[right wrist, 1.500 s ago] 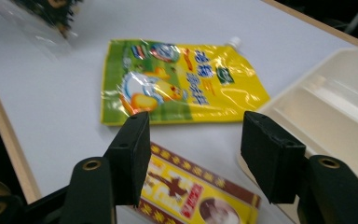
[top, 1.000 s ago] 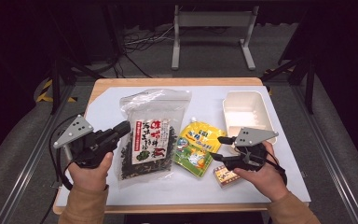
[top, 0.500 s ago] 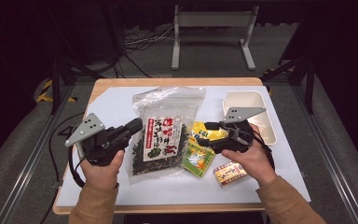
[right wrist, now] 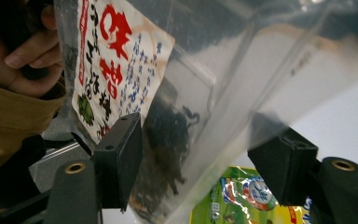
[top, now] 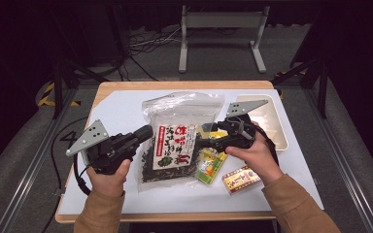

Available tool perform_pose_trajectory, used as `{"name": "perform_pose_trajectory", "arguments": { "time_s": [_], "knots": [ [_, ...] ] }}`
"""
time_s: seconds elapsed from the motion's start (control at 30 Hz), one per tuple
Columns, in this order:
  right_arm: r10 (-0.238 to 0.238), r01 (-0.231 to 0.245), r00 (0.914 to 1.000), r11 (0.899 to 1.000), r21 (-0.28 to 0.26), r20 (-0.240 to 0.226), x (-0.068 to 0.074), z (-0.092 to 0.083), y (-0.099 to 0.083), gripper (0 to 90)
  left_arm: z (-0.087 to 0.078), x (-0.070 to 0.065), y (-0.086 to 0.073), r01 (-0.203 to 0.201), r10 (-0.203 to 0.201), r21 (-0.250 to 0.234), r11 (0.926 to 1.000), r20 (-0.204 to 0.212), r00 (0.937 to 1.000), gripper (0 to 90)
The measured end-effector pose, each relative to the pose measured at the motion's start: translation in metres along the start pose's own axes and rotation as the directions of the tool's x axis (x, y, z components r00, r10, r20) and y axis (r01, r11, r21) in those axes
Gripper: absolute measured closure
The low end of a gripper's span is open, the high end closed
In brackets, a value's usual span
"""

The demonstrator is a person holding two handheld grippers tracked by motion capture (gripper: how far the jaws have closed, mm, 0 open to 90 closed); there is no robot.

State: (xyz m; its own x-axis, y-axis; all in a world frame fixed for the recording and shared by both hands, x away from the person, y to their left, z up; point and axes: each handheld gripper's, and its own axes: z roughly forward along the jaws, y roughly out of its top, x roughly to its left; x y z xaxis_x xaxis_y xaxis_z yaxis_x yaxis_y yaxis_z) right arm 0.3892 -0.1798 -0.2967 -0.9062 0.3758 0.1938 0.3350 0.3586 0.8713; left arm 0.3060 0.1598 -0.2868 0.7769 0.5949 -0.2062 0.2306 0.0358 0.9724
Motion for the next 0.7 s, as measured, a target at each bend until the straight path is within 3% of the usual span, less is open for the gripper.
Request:
{"name": "perform_pose_trajectory", "arguments": {
  "time_s": [0.1, 0.27, 0.4, 0.7],
  "knots": [
    [-0.009, 0.009, 0.9998, 1.000, 0.015, -0.016, 0.001, 0.001, 0.003, 44.7, 0.001, -0.001, -0.001, -0.011, 0.011, -0.006, 0.9999, 0.004, 0.9999, 87.3],
    [-0.053, 0.054, 0.9972, 0.998, 0.015, -0.053, 0.002, -0.002, 0.005, 59.3, 0.001, 0.004, -0.004, 0.004, -0.004, -0.011, 0.9999, 0.004, 1.0000, 87.2],
    [-0.101, 0.106, 0.9900, 0.993, 0.048, -0.099, 0.008, -0.001, 0.007, 72.1, 0.001, 0.003, -0.005, -0.012, 0.012, -0.004, 0.9999, -0.009, 0.9999, 86.5],
    [-0.151, 0.156, 0.9851, 0.986, 0.058, -0.082, 0.018, -0.006, 0.011, 78.0, 0.001, 0.006, -0.006, -0.004, 0.004, -0.005, 1.0000, -0.012, 0.9999, 84.8]
  ]
}}
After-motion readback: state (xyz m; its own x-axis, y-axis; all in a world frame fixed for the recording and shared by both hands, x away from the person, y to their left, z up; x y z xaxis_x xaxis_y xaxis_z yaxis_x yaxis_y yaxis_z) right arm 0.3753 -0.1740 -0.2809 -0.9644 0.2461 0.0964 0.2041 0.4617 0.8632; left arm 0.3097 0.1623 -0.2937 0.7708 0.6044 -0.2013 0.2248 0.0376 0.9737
